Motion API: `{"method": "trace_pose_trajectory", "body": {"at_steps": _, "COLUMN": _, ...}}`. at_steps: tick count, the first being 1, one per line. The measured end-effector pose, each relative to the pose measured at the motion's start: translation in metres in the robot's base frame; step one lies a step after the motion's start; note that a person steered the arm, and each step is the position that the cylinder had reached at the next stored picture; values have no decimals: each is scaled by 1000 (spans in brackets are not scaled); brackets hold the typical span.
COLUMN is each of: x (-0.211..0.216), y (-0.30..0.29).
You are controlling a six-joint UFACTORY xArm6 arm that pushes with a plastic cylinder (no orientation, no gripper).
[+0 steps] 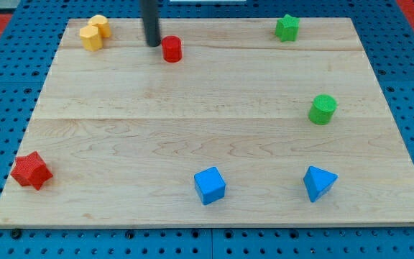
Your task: Slide the red circle closer to the red star
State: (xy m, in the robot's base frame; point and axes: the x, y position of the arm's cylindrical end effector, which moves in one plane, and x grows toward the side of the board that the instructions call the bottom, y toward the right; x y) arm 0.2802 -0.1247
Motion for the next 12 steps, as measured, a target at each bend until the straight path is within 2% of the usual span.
{"method": "trace_pose_trajectory", "body": {"at_steps": 1, "x": -19, "y": -1}}
{"method": "trace_pose_trajectory", "body": {"at_steps": 4, "x": -29, "y": 78}}
{"method": "trace_pose_trajectory", "body": {"at_steps": 6, "x": 43, "y": 86}}
{"method": "trace_pose_trajectory", "body": {"at_steps": 7, "x": 1, "y": 98}}
{"method": "trace_pose_trajectory", "body": {"at_steps": 8, "x": 47, "y": 63}}
{"method": "trace_pose_trajectory", "body": {"at_steps": 9, "x": 121, "y": 11}}
{"method": "trace_pose_trajectory", "body": {"at_steps": 11, "x": 230, "y": -86}}
{"method": "trace_pose_trajectory", "body": {"at_steps": 12, "x": 247, "y": -87}}
